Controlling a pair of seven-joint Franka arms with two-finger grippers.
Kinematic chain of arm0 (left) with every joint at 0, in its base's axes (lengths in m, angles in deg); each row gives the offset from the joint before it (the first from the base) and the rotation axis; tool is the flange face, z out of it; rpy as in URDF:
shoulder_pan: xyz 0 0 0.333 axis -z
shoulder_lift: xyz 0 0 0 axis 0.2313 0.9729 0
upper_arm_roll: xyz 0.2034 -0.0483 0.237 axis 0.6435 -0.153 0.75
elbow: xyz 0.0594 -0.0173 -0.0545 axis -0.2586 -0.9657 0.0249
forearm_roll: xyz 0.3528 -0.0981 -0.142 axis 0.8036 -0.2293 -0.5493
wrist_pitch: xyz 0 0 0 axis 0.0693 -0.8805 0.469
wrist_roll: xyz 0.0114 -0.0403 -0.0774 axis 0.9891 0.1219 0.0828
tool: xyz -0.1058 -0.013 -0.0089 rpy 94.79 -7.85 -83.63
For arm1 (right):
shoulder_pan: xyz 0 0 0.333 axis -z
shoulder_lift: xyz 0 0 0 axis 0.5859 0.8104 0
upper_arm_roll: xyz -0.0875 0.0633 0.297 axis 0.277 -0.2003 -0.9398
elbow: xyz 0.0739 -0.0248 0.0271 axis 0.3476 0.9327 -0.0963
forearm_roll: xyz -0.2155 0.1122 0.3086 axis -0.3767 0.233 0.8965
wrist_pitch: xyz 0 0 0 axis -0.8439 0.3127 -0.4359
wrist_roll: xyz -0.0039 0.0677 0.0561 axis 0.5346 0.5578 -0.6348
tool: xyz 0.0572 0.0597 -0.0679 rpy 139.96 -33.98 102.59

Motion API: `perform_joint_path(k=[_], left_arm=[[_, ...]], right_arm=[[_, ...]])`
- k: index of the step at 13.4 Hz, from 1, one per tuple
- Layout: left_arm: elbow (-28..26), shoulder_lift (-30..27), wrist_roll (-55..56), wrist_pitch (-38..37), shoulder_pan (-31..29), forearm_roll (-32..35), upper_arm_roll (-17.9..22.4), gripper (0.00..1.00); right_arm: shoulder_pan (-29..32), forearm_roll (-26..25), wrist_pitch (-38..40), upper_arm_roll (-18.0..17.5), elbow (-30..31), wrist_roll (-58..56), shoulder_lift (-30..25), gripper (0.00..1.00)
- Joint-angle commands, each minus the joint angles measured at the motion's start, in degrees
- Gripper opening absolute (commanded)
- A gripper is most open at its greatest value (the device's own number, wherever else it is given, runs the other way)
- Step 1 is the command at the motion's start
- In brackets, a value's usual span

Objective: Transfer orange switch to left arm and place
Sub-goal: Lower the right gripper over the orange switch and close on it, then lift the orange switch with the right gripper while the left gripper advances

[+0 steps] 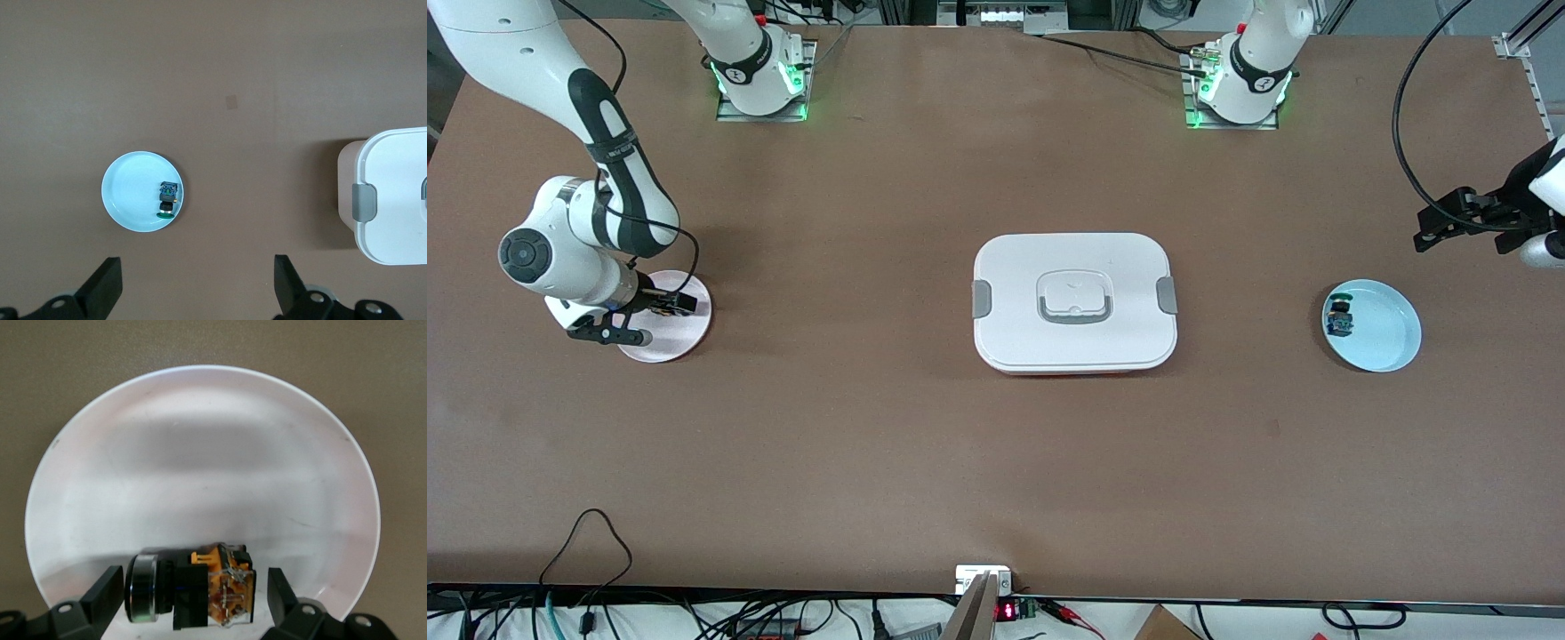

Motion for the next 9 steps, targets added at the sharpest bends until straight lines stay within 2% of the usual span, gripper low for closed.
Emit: perform_joint_path(k=[1,2,3,6,7,9], left_arm=[[1.87,0.76,-1.31,-1.37,-0.55,-1.23,-0.15,1.0],[1.87,0.76,-1.31,-1.29,-0.55,-1.23,-0.15,1.0],[1.87,0.76,-1.4,-1.28,-0.63,-1.23,-0.15,1.0],[1.87,0.76,-1.31,-1.28,-0.72,-1.23,-0.15,1.0],[1.87,0.76,-1.31,-1.37,-0.72,-1.23,-0.15,1.0],[1.87,0.76,-1.31,-1.37,-0.72,-1.23,-0.15,1.0]], right_arm=[[0.5,0.67,-1.26,-0.61,0.82,0.0,0.04,0.95],[0.5,0.67,-1.26,-0.61,0.82,-0.09,0.04,0.92],[0.42,0.67,-1.17,-0.61,0.82,-0.61,0.04,0.8],[0.59,0.58,-0.73,-0.79,0.73,-1.06,-0.05,0.33],[0.59,0.58,-0.64,-1.14,0.73,-1.23,-0.23,0.22],[0.68,0.67,-0.03,-1.93,0.64,-1.32,-0.67,0.18]])
